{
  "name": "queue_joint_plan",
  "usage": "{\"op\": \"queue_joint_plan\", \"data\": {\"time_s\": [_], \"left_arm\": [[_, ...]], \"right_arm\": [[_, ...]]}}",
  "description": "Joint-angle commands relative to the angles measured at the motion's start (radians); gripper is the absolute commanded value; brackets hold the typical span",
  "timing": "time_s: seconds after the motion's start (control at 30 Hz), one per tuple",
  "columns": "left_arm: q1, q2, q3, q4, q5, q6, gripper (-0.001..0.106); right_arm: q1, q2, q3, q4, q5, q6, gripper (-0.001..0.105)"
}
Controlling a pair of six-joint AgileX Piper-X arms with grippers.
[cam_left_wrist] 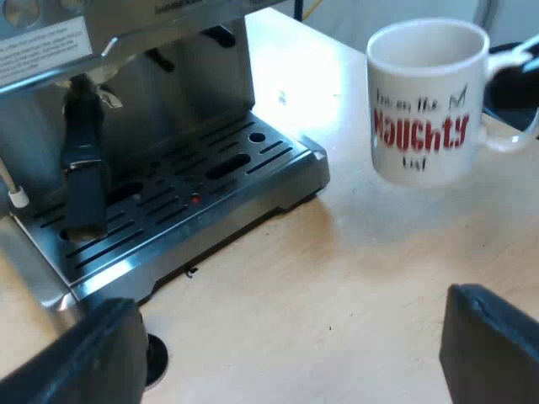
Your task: Place mug into machine
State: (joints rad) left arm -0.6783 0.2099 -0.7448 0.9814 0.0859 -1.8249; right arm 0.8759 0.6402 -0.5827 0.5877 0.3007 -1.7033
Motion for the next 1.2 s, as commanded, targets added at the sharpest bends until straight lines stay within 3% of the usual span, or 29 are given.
{"op": "queue_joint_plan", "data": {"time_s": [0.03, 0.13, 0.37, 0.67, 0.87, 0.97, 1.2], "left_arm": [[-0.005, -0.002, 0.027, -0.007, -0.062, -0.042, 0.073], [-0.005, -0.002, 0.06, -0.01, -0.101, -0.056, 0.073], [-0.005, -0.002, 0.089, -0.055, -0.096, -0.045, 0.073], [-0.005, 0.033, 0.132, -0.166, -0.093, -0.033, 0.073], [0.044, 0.118, 0.131, -0.254, -0.097, -0.085, 0.073], [0.109, 0.161, 0.131, -0.288, -0.07, -0.068, 0.071], [0.259, 0.193, 0.131, -0.304, 0.144, 0.026, 0.069]], "right_arm": [[0.014, 0.055, -0.021, -0.116, 0.01, 0.002, 0.0], [0.014, 0.129, -0.021, -0.217, 0.01, 0.002, 0.0], [0.014, 0.311, -0.038, -0.369, -0.037, 0.016, 0.0], [0.014, 0.489, -0.125, -0.464, -0.044, 0.017, 0.0], [0.014, 0.579, -0.161, -0.528, -0.044, 0.017, 0.0], [0.014, 0.606, -0.161, -0.567, -0.044, 0.017, 0.0], [0.014, 0.68, -0.161, -0.628, -0.006, 0.017, 0.0]]}}
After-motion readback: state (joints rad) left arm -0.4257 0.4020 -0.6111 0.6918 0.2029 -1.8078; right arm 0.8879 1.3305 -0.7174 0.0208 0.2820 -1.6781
